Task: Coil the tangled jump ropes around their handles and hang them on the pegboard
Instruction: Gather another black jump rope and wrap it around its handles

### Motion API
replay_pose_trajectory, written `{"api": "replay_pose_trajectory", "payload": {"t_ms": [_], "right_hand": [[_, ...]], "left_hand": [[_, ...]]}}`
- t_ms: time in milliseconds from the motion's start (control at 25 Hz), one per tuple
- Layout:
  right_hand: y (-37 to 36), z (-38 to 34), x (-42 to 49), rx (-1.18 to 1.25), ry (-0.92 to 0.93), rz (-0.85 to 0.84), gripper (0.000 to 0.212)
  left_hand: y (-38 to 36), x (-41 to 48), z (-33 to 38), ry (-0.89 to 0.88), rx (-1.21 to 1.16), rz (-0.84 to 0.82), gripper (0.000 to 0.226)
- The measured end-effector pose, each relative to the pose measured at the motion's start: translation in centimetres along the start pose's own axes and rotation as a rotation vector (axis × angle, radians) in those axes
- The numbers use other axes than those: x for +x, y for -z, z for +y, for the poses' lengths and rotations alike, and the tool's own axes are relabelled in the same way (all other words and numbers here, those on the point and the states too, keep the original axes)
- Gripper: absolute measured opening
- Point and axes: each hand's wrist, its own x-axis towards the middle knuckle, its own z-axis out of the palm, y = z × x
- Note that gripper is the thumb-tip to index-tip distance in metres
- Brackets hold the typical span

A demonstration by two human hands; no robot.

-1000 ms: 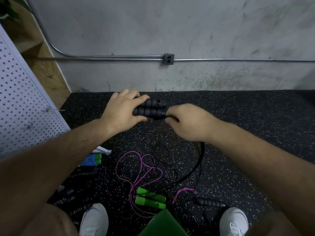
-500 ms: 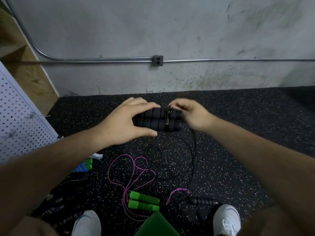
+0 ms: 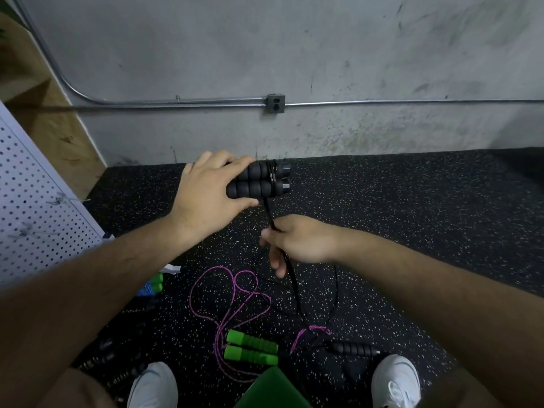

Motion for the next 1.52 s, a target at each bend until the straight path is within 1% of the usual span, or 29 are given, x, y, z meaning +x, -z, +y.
{"api": "replay_pose_trajectory", "payload": {"t_ms": [80, 160, 200, 320, 360, 440, 520, 640, 720, 840, 920, 960, 1000, 1040, 1120, 1160, 1200, 1240, 1280, 1360, 1440, 1520], "right_hand": [[0.6, -1.3, -1.3, 0.023, -0.006, -0.033, 0.028], [1.3, -2.8, -2.7, -0.062, 0.044, 0.008, 0.027], [1.7, -3.3, -3.3, -0.163, 0.082, 0.078, 0.027], [3.1, -3.5, -3.5, -0.559, 0.212, 0.391, 0.021], [3.7, -3.1, -3.3, -0.653, 0.230, 0.487, 0.020], [4.9, -2.1, -2.7, -0.696, 0.236, 0.589, 0.019], [5.9, -1.1, -2.0, -0.659, 0.232, 0.609, 0.017], [7.2, 0.4, -1.1, -0.546, 0.204, 0.615, 0.014], [7.8, 1.8, -0.3, -0.383, 0.190, 0.604, 0.017], [7.4, 2.7, 0.6, 0.000, 0.243, 0.518, 0.011], [6.8, 2.6, 0.7, 0.319, 0.299, 0.429, 0.010], [6.4, 2.4, 0.5, 0.525, 0.296, 0.379, 0.012], [5.9, 2.3, 0.5, 0.657, 0.272, 0.332, 0.018], [5.4, 2.3, 0.6, 0.667, 0.226, 0.330, 0.020], [3.9, 2.8, 1.1, 0.301, 0.096, 0.379, 0.022], [3.0, 2.8, 1.5, 0.157, 0.065, 0.373, 0.029], [2.2, 2.6, 1.6, 0.104, 0.047, 0.360, 0.038], [1.5, 2.5, 1.8, 0.110, 0.047, 0.346, 0.041], [0.8, 2.2, 1.8, 0.123, 0.059, 0.336, 0.039], [0.0, 1.6, 1.6, 0.125, 0.079, 0.280, 0.026], [-0.6, 1.0, 1.3, 0.081, 0.040, 0.197, 0.022], [-0.9, 0.1, 0.7, 0.028, -0.013, 0.107, 0.025]], "left_hand": [[0.0, 0.3, -1.1, 0.028, 0.068, -0.049, 0.075], [-0.2, 0.4, -1.7, 0.038, 0.103, -0.080, 0.076], [-0.3, 0.3, -1.8, 0.025, 0.110, -0.090, 0.076], [-0.5, 0.0, -1.3, -0.086, 0.136, -0.145, 0.076], [-0.6, -0.2, -1.1, -0.129, 0.139, -0.176, 0.076], [-0.7, -0.5, -0.5, -0.186, 0.107, -0.233, 0.074], [-0.7, -0.8, 0.0, -0.214, 0.028, -0.279, 0.071], [-0.4, -1.1, 0.7, -0.234, -0.134, -0.350, 0.068], [0.0, -1.2, 1.3, -0.217, -0.262, -0.354, 0.069], [0.6, -1.4, 2.3, -0.169, -0.411, -0.301, 0.074], [0.9, -1.3, 2.6, -0.147, -0.465, -0.327, 0.075], [0.9, -1.2, 2.7, -0.131, -0.477, -0.345, 0.075], [0.8, -1.2, 2.6, -0.112, -0.478, -0.343, 0.076], [0.7, -1.1, 2.5, -0.092, -0.466, -0.315, 0.076], [0.2, -1.0, 2.4, -0.060, -0.415, -0.220, 0.077], [-0.1, -1.0, 2.3, -0.054, -0.382, -0.182, 0.078], [-0.4, -1.0, 2.2, -0.055, -0.349, -0.153, 0.077], [-0.6, -1.1, 2.0, -0.055, -0.316, -0.128, 0.077], [-0.9, -1.0, 1.7, -0.046, -0.282, -0.106, 0.077], [-1.1, -0.8, 1.1, -0.011, -0.215, -0.085, 0.077], [-1.2, -0.6, 0.3, 0.026, -0.162, -0.092, 0.076], [-1.3, -0.4, -0.6, 0.041, -0.102, -0.111, 0.076]]}}
